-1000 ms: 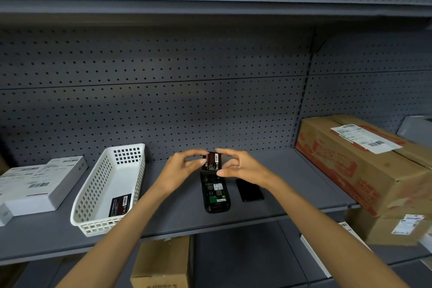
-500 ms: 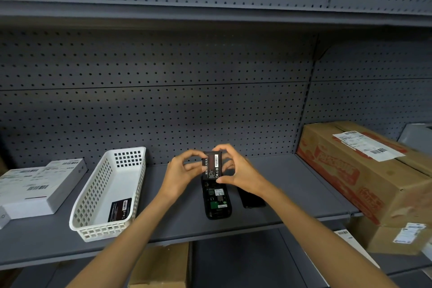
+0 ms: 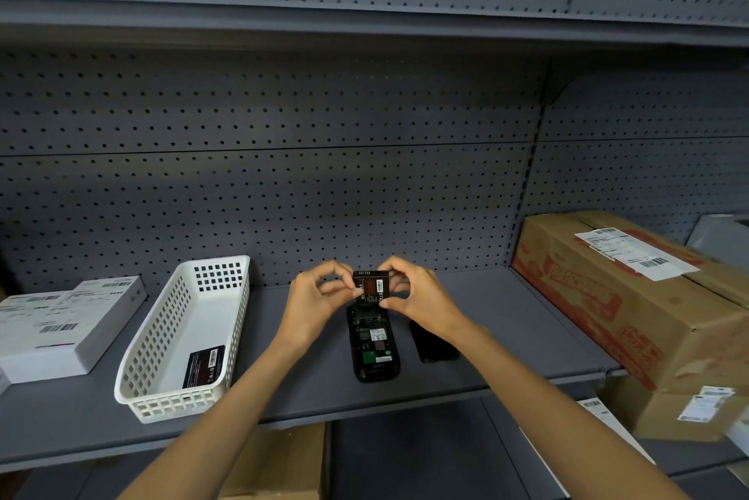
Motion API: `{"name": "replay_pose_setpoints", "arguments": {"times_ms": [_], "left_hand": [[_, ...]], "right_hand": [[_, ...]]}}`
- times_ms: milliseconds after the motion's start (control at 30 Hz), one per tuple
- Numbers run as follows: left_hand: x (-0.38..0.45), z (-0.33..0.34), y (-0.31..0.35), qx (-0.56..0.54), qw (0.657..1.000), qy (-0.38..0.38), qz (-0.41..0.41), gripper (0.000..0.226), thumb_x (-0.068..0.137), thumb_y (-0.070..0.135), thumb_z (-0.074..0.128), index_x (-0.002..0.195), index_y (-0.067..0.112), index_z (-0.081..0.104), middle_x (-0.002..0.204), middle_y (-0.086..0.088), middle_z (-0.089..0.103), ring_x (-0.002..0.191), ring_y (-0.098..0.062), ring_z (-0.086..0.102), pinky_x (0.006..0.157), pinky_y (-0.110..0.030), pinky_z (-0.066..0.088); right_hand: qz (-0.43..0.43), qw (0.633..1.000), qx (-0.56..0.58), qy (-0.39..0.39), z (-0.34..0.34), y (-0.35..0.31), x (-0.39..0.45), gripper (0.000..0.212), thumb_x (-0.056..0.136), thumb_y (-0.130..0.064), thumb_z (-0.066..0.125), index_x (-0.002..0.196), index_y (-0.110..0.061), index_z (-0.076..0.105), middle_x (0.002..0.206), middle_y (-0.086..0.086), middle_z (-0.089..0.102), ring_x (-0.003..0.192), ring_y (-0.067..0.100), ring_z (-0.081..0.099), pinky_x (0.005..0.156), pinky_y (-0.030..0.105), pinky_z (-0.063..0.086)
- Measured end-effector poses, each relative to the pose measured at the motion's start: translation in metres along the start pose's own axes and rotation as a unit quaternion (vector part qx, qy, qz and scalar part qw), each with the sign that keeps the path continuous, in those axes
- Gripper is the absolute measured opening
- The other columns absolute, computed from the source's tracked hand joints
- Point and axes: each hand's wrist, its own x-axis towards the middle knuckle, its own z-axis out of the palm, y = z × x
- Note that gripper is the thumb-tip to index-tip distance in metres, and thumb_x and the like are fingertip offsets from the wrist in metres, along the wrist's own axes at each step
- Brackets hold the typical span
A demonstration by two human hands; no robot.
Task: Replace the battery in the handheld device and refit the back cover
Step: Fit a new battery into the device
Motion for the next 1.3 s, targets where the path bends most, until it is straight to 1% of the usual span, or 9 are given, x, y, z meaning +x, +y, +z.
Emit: {"name": "replay_pose_setpoints", "arguments": {"times_ms": [100,267,467,667,800,1000,1100,1200,1300], "left_hand": [[-0.001,0.001,-0.001,-0.002,1.0,-0.007,0.007,0.016,0.075,-0.01,0.075,0.074,-0.001,0.062,0.086,0.01,0.068,0.086,-0.016,0.073,0.076,-0.018,0.054],[-0.001,0.003,-0.004,0.011,1.0,-0.01,0.017,0.025,0.074,-0.01,0.076,0.067,0.011,0.064,0.086,0.007,0.068,0.084,-0.012,0.071,0.077,-0.018,0.053],[-0.001,-0.001,-0.008,0.021,0.999,-0.021,0.03,0.02,0.073,-0.007,0.078,0.067,0.009,0.067,0.091,-0.005,0.068,0.088,-0.017,0.07,0.086,-0.023,0.053],[-0.003,0.0,-0.01,0.029,0.999,-0.024,0.029,0.019,0.073,-0.005,0.078,0.065,0.009,0.069,0.089,-0.002,0.07,0.086,-0.015,0.07,0.086,-0.021,0.052],[-0.002,-0.001,-0.008,0.038,0.999,-0.021,0.028,0.02,0.074,-0.005,0.078,0.065,0.01,0.069,0.091,-0.002,0.068,0.086,-0.012,0.07,0.085,-0.02,0.052],[0.002,0.0,-0.005,0.039,0.999,0.0,0.012,0.015,0.083,-0.001,0.072,0.079,0.013,0.065,0.095,0.001,0.071,0.087,-0.017,0.075,0.08,-0.017,0.053],[0.004,0.001,-0.005,0.076,0.997,-0.002,0.01,0.012,0.087,0.007,0.07,0.091,0.013,0.061,0.096,0.006,0.071,0.075,-0.015,0.075,0.073,-0.015,0.053],[0.006,0.003,-0.007,0.104,0.995,0.003,0.003,0.014,0.087,0.011,0.07,0.098,0.014,0.062,0.103,0.008,0.068,0.072,-0.016,0.074,0.073,-0.018,0.056],[0.007,0.008,-0.009,0.113,0.993,-0.008,-0.02,0.017,0.087,0.011,0.07,0.103,0.014,0.064,0.102,0.014,0.069,0.074,-0.003,0.073,0.07,-0.005,0.049]], "right_hand": [[-0.007,1.0,-0.007,0.012,0.0,0.002,0.001,0.036,0.074,0.004,0.077,0.096,-0.018,0.06,0.091,-0.003,0.065,0.087,0.015,0.065,0.087,0.029,0.056],[-0.016,1.0,-0.013,0.024,0.003,0.007,0.002,0.035,0.074,0.006,0.076,0.091,-0.02,0.059,0.093,0.001,0.065,0.088,0.016,0.065,0.086,0.033,0.056],[-0.02,0.999,-0.023,0.027,0.007,0.014,0.003,0.036,0.074,0.005,0.075,0.089,-0.022,0.058,0.091,-0.004,0.064,0.088,0.01,0.062,0.083,0.028,0.055],[-0.03,0.999,-0.023,0.022,0.008,0.019,0.005,0.034,0.075,0.004,0.076,0.089,-0.022,0.058,0.09,-0.007,0.063,0.087,0.004,0.061,0.079,0.017,0.052],[-0.023,1.0,-0.019,0.009,0.008,0.021,0.007,0.036,0.076,0.0,0.076,0.09,-0.026,0.056,0.094,-0.007,0.065,0.09,0.007,0.064,0.08,0.021,0.054],[0.006,0.999,0.038,-0.033,0.008,0.023,0.008,0.019,0.089,-0.014,0.068,0.105,-0.018,0.059,0.102,-0.004,0.067,0.091,0.011,0.067,0.08,0.022,0.053],[0.016,0.996,0.07,-0.045,0.008,0.025,0.008,0.014,0.095,-0.016,0.06,0.109,-0.012,0.058,0.103,0.003,0.069,0.095,0.017,0.068,0.086,0.027,0.053],[0.036,0.992,0.105,-0.053,0.007,0.028,0.007,0.026,0.098,-0.014,0.056,0.123,-0.012,0.05,0.104,0.014,0.068,0.092,0.023,0.069,0.084,0.029,0.056],[0.053,0.988,0.131,-0.059,0.005,0.03,0.006,0.039,0.098,-0.014,0.057,0.132,-0.019,0.041,0.1,0.02,0.069,0.087,0.027,0.069,0.081,0.028,0.058]]}}
